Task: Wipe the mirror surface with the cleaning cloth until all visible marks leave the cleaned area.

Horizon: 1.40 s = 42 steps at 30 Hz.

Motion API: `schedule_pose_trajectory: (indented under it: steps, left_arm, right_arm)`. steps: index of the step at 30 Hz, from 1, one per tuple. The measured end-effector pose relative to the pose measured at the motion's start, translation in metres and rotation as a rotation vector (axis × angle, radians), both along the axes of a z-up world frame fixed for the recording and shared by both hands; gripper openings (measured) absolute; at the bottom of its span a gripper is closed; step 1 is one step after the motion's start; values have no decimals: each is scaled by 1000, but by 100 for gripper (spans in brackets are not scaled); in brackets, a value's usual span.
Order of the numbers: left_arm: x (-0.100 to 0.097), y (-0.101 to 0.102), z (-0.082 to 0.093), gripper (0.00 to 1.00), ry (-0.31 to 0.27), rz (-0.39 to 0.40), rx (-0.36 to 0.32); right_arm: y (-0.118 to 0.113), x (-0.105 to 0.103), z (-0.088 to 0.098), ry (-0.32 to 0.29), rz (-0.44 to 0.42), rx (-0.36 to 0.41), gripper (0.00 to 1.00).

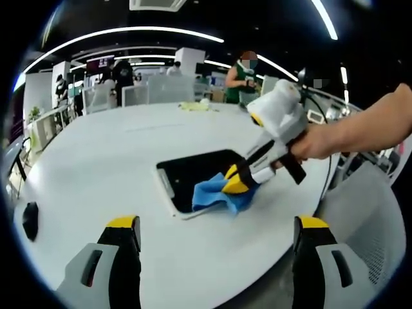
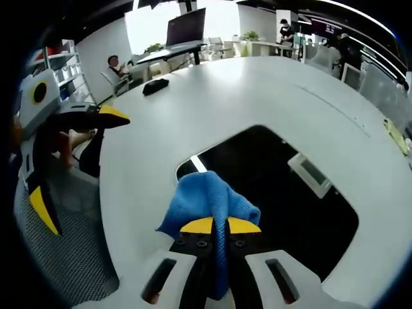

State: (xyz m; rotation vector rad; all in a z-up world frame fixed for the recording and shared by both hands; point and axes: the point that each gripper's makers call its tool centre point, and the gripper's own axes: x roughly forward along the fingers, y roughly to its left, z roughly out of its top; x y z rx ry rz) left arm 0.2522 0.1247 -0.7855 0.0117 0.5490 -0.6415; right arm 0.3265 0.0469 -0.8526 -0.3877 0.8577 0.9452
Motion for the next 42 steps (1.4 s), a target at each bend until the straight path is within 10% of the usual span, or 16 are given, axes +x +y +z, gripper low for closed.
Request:
schedule_pose_trajectory:
  steps: [42]
  left_arm:
    - [1,1,3,99,-13,8,-18]
  right_arm:
    - [-6,33,-1,26,40,-56,1]
